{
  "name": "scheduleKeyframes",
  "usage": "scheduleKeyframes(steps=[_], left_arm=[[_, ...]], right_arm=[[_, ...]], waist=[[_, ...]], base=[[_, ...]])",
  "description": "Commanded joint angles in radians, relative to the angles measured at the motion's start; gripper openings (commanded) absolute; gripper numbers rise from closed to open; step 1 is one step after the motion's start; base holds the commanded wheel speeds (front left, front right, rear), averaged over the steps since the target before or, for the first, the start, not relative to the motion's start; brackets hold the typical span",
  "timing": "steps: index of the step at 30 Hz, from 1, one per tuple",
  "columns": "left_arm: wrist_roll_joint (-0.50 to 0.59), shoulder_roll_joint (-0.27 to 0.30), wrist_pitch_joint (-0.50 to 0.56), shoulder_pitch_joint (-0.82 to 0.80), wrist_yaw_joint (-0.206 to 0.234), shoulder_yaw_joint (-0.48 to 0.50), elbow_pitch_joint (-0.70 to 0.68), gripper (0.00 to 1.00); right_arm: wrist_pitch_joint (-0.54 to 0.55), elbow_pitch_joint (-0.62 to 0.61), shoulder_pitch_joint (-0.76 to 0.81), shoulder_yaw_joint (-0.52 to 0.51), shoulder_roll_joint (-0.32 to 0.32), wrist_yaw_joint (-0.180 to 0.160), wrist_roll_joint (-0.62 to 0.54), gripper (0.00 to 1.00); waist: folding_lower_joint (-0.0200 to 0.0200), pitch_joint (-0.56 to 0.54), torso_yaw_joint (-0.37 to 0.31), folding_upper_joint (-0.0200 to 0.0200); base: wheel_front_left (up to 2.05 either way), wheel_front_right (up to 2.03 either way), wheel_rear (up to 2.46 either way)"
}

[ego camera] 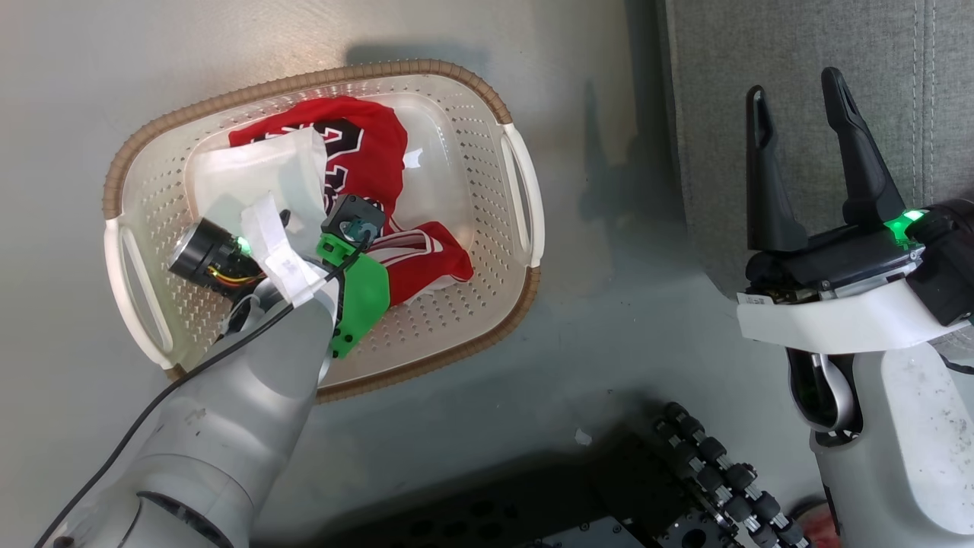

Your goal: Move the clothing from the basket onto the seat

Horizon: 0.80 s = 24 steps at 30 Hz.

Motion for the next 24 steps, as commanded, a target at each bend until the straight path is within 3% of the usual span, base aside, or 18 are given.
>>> scheduleKeyframes(steps=[1,12,13,14,15,16,24], left_arm=[[-0.004,0.007,-0.006,-0.013,-0.003,-0.002,0.004,1.00],[-0.019,0.007,-0.022,-0.023,-0.027,-0.021,0.016,0.99],[-0.019,0.007,-0.027,-0.024,-0.028,-0.022,0.016,0.80],[-0.014,0.007,-0.032,-0.026,-0.028,-0.029,0.017,0.38],[-0.004,0.006,-0.033,-0.027,-0.028,-0.038,0.017,0.23],[0.000,0.007,-0.032,-0.028,-0.030,-0.047,0.018,0.00],[-0.015,0.006,-0.061,-0.018,-0.037,-0.058,0.019,0.00]], right_arm=[[-0.003,-0.005,-0.010,0.002,-0.001,0.000,0.004,1.00],[-0.003,-0.013,-0.006,0.004,-0.006,0.000,0.009,1.00],[-0.003,-0.014,-0.006,0.002,-0.006,0.000,0.009,1.00],[-0.003,-0.014,-0.005,0.001,-0.007,0.000,0.009,1.00],[-0.003,-0.014,-0.005,0.001,-0.008,0.000,0.008,1.00],[-0.003,-0.015,-0.004,-0.001,-0.009,0.000,0.008,1.00],[-0.003,-0.013,0.000,-0.007,-0.015,0.000,0.000,1.00]], waist=[[0.0000,0.004,-0.002,0.0000],[0.0000,0.020,-0.010,0.0000],[0.0000,0.020,-0.011,0.0000],[0.0000,0.020,-0.010,0.0000],[0.0000,0.020,-0.010,0.0000],[0.0000,0.019,-0.008,0.0000],[0.0000,-0.007,0.011,0.0000]], base=[[0.00,0.00,0.00],[0.00,0.00,0.00],[0.00,0.00,0.00],[0.00,0.00,0.00],[0.00,0.00,0.00],[0.00,0.00,0.00],[0.00,0.00,0.00]])
